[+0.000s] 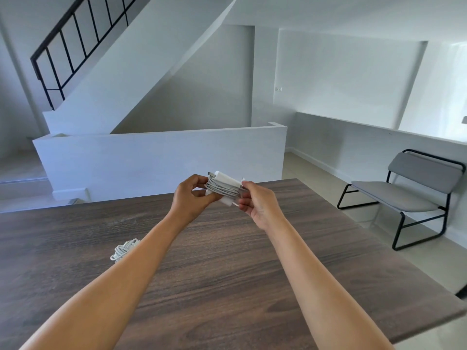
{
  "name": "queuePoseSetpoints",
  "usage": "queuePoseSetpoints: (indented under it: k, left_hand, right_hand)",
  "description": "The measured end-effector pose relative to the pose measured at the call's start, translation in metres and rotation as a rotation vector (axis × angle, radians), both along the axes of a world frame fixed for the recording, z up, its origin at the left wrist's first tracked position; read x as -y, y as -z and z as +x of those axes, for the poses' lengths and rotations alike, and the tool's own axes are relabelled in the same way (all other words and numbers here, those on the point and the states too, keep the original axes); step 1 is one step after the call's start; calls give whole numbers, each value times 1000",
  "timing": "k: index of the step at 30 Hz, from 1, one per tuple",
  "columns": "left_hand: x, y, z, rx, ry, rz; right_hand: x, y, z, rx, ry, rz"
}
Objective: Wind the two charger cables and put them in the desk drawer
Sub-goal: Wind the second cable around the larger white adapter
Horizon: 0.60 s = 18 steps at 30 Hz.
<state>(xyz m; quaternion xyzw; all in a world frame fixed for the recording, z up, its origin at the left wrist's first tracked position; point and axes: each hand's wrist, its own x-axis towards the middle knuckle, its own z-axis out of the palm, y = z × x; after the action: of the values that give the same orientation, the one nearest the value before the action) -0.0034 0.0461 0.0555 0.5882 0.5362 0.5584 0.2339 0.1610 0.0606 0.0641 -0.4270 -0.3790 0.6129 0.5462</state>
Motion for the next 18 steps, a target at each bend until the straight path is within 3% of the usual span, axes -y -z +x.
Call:
queuePoseSetpoints:
  k: [7, 10, 13, 18]
  left_hand:
    - [0, -7, -2, -107, 52, -23]
    - [-3, -4, -6, -209, 32, -94]
    - [-7, 1, -14, -48, 13, -178]
    - [-11, 2, -12, 7, 37, -284]
  right_hand:
    - [-4, -3, 15, 21, 45, -33]
    - [-12, -11, 26, 64, 171, 21]
    - [-20, -12, 36, 115, 269, 17]
    - [-26, 5, 40, 82, 296, -38]
